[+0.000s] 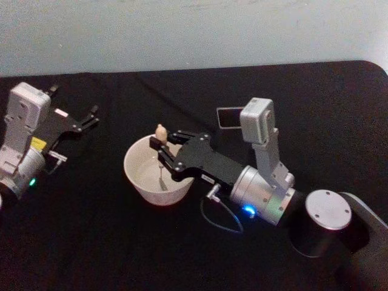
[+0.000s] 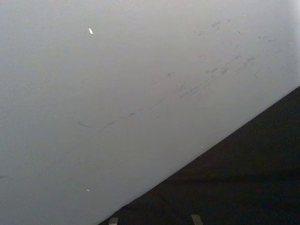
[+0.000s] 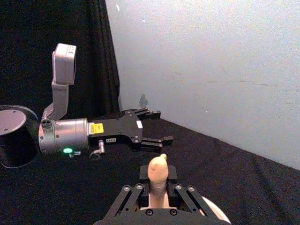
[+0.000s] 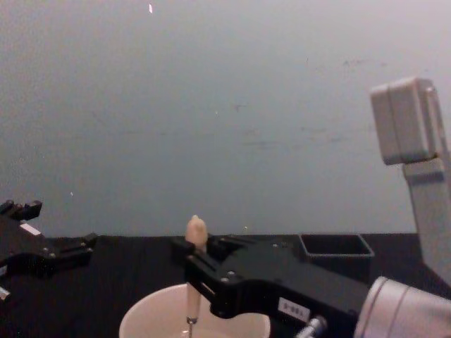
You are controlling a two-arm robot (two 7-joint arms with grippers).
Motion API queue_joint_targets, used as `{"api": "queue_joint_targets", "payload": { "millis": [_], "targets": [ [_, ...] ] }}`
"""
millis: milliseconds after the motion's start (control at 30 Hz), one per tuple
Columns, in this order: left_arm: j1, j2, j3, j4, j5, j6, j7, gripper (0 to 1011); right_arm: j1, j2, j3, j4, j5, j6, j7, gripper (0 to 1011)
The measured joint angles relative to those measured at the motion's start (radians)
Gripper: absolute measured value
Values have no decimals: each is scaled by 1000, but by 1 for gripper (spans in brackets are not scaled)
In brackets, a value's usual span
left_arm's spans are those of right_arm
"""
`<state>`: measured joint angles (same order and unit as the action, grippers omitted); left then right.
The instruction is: Pick up the stirring spoon with one hand, stir inside the cup, then place it back in its original position.
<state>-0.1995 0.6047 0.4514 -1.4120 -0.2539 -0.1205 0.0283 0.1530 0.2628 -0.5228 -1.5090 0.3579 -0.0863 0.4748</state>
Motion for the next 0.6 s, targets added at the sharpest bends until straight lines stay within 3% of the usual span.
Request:
{"api": "queue_joint_targets", "payload": {
  "millis": [600],
  "targets": [
    [0, 0, 0, 0, 0, 0, 0, 1001, 79, -79, -12, 109, -42, -13, -46, 214]
  ]
}}
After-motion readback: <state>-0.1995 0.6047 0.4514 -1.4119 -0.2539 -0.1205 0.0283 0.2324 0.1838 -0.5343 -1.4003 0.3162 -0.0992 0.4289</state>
